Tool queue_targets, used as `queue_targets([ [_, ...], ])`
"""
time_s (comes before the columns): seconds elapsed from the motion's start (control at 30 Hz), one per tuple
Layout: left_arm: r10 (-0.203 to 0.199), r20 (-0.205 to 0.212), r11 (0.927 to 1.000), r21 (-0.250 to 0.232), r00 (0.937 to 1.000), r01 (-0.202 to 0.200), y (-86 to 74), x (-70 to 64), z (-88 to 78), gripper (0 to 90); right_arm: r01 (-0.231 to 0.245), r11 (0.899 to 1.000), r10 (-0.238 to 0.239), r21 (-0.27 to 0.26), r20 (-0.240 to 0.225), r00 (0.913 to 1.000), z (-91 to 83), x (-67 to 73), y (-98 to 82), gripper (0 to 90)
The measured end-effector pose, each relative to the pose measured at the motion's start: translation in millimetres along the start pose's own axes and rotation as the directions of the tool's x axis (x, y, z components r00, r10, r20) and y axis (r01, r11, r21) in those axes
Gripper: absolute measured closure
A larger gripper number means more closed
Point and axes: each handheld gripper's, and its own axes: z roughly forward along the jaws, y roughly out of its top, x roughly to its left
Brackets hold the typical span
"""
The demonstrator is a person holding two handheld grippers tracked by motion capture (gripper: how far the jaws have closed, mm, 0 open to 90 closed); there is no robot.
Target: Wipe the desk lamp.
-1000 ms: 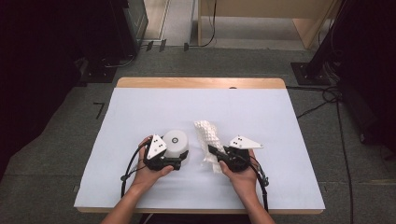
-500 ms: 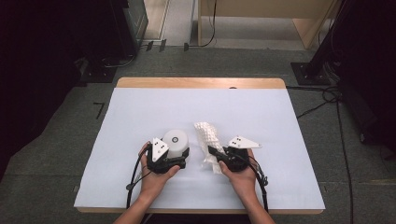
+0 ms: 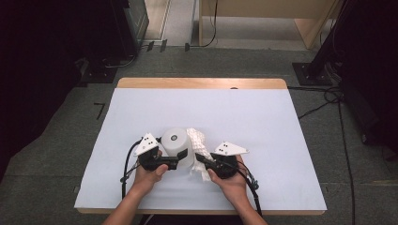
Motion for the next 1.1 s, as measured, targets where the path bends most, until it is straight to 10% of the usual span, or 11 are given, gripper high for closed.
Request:
queue_targets([
  [0.33, 0.037, 0.032, 0.9972, 0.064, 0.9988, -0.039, -2.8, -6.6, 9.8, 9.0, -0.002, 0.995, 0.000, -0.099, -0.020, 0.9998, -21.1, 2.8, 18.9, 79.9],
  [0.77, 0.011, -0.006, 0.9998, 0.013, 0.9999, -0.011, 6.0, 5.5, -2.3, 9.1, -0.017, 0.999, 0.018, 0.042, -0.011, 0.9998, 9.7, 0.4, -5.4, 79.9],
  [1.1, 0.109, -0.004, 0.9916, 0.070, 0.9940, -0.109, 0.2, -12.4, 12.2, 9.1, -0.010, 0.996, 0.010, -0.090, -0.004, 0.9999, -19.1, -0.7, 17.9, 80.0],
])
